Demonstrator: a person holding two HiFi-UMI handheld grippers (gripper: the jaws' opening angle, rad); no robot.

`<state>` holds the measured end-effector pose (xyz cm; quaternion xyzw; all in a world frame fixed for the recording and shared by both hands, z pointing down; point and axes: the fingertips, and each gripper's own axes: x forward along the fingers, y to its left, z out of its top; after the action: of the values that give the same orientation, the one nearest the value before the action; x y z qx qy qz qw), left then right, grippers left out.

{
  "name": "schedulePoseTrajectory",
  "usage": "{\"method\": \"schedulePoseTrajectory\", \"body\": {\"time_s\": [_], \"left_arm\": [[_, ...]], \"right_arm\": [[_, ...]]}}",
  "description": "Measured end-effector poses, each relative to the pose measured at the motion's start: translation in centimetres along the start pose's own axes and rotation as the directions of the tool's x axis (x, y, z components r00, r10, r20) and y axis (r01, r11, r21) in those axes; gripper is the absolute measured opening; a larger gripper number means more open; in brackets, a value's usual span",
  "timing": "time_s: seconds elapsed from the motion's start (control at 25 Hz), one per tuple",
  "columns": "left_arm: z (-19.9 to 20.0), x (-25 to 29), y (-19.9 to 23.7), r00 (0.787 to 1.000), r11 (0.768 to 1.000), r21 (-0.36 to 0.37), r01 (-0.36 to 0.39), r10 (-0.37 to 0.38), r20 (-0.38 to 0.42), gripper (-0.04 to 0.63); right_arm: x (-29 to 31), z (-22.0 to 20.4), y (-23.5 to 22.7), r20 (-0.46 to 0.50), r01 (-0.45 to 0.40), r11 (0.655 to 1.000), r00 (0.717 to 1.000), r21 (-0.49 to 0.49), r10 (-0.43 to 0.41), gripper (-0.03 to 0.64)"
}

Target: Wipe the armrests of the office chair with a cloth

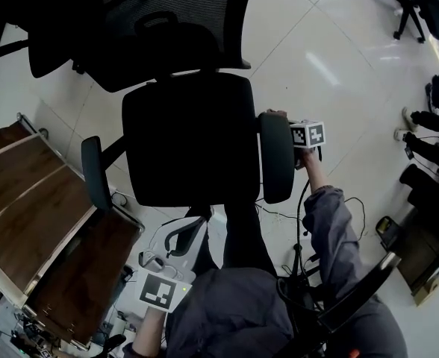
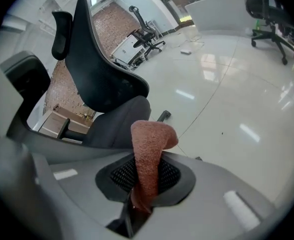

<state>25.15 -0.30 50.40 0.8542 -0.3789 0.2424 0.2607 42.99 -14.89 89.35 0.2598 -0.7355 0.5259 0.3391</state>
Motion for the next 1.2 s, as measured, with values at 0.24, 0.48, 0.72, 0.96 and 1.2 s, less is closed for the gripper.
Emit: {"method": "schedulePoseTrajectory", "body": {"time_s": [0.24,0.48,0.72,0.96,1.2], "left_arm": [[1.7,-0.4,-0.5,0.999,1.0,0.027,0.003,-0.004,0.036,0.017],[2.7,-2.2,-0.7,0.996,0.999,0.051,0.0,-0.005,0.088,0.017],[2.0,-4.2,-0.4,0.993,0.999,0.051,0.015,-0.021,0.114,0.017],[0.8,-5.6,0.2,0.994,0.999,0.039,0.031,-0.035,0.099,0.016],[-1.1,-4.3,0.3,0.999,0.999,0.022,0.047,-0.048,0.022,0.017]], "right_arm": [[-4.0,1.2,2.3,0.07,-0.092,0.996,0.993,0.008,0.091,0.055],[-10.6,3.1,5.6,0.197,-0.124,0.992,0.972,-0.025,0.126,0.055],[-16.6,4.4,9.2,0.304,-0.128,0.991,0.943,-0.043,0.135,0.055],[-16.3,4.4,9.0,0.339,-0.121,0.993,0.934,-0.002,0.114,0.055],[-8.0,2.2,4.1,0.225,-0.116,0.99,0.97,0.086,0.094,0.055]]}}
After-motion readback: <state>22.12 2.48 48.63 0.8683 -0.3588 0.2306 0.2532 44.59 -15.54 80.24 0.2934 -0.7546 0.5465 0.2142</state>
